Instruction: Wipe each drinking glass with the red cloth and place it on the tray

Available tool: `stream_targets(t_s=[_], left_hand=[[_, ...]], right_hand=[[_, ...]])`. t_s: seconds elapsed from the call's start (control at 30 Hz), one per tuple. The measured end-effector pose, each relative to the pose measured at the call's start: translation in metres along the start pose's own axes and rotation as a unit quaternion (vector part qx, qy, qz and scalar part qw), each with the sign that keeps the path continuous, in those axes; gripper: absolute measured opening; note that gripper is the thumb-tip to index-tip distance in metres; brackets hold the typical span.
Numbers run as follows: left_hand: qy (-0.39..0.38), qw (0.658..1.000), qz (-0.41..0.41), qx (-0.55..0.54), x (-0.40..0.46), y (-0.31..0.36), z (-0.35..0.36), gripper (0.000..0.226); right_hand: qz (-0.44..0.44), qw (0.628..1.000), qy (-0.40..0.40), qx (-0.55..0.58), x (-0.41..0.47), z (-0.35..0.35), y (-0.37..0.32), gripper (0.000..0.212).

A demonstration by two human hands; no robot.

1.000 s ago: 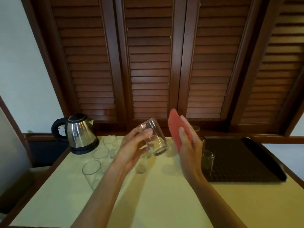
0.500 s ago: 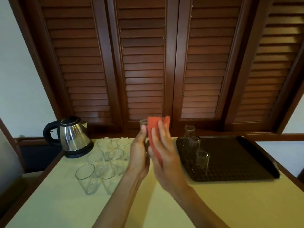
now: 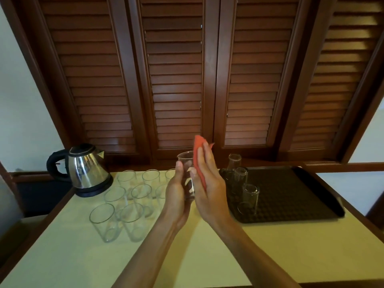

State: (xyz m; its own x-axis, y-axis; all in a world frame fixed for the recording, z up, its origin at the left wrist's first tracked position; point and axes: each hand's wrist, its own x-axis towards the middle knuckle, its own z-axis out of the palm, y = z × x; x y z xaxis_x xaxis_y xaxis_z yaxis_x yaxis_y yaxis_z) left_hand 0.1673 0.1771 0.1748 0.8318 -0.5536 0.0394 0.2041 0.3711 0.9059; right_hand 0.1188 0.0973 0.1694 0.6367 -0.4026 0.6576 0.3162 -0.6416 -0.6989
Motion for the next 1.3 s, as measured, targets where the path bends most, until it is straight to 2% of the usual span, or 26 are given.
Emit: stream_targets(t_s=[0.07,0.13,0.23,0.3,0.4,0.47,0.53,0.6,0.7,0.77,0.87,0.9,1.0,1.07,1.2,1.23,1.3], left_hand=[[0.0,1.0,-0.001,-0.016,0.003,0.003,-0.001,0.056],[0.026,1.0,0.009,-0.015,0.009,0.011,-0.007,0.059],[0.016,0.998,0.023,0.058,0.006,0.006,-0.005,0.055],[0.007,0.998,-0.006,0.056,-0.001,0.004,0.002,0.054],[0.011,1.0,-0.008,-0.006,0.004,0.022,-0.002,0.062],[0.001,1.0,0.025,0.013,0.006,0.032,-0.005,0.058],[-0.022,0.997,0.043,0.061,0.001,0.025,-0.002,0.048],[-0.042,0.995,0.045,0.077,-0.005,0.014,0.0,0.051],[-0.015,0.997,0.079,0.008,0.001,0.02,-0.005,0.05],[0.012,0.996,0.092,0.01,0.007,0.027,-0.01,0.047],[-0.017,0.996,0.057,0.063,0.001,0.017,-0.004,0.047],[-0.019,0.996,0.04,0.073,0.001,0.013,-0.001,0.049],[-0.026,0.995,0.059,0.074,0.006,0.024,-0.003,0.057],[-0.026,0.994,0.085,0.059,0.009,0.036,-0.007,0.052],[-0.053,0.992,0.065,0.089,-0.002,0.022,-0.002,0.04],[-0.053,0.993,0.062,0.087,-0.005,0.02,0.0,0.041],[-0.04,0.996,0.068,0.051,-0.002,0.023,-0.002,0.046]], right_hand=[[-0.065,0.995,-0.046,-0.062,-0.01,0.005,-0.002,0.053],[-0.096,0.99,-0.084,-0.062,-0.031,0.007,0.005,0.053],[-0.017,1.0,-0.012,0.018,-0.017,0.005,0.012,0.054],[-0.001,1.0,0.023,0.008,0.003,0.003,0.001,0.054],[-0.091,0.993,-0.046,-0.051,-0.02,0.008,-0.002,0.053],[-0.088,0.993,-0.077,-0.018,-0.04,0.007,-0.002,0.053],[-0.016,0.998,-0.024,0.05,-0.025,0.004,-0.003,0.054],[0.018,0.998,0.013,0.063,-0.001,-0.002,-0.013,0.055],[-0.078,0.995,-0.062,0.002,-0.018,0.004,-0.01,0.053],[-0.07,0.994,-0.086,0.016,-0.036,0.005,-0.003,0.053],[0.024,0.997,0.013,0.072,-0.006,0.001,0.002,0.055],[0.026,0.996,0.032,0.075,0.004,0.0,-0.002,0.055],[-0.047,0.998,-0.015,0.045,-0.01,0.009,-0.004,0.054],[-0.067,0.995,-0.061,0.042,-0.027,0.01,-0.004,0.054],[0.008,0.996,0.025,0.088,0.009,-0.004,-0.008,0.055],[-0.007,0.997,0.027,0.073,0.013,-0.005,-0.011,0.054],[-0.067,0.997,-0.018,0.031,-0.002,0.0,-0.011,0.053]])
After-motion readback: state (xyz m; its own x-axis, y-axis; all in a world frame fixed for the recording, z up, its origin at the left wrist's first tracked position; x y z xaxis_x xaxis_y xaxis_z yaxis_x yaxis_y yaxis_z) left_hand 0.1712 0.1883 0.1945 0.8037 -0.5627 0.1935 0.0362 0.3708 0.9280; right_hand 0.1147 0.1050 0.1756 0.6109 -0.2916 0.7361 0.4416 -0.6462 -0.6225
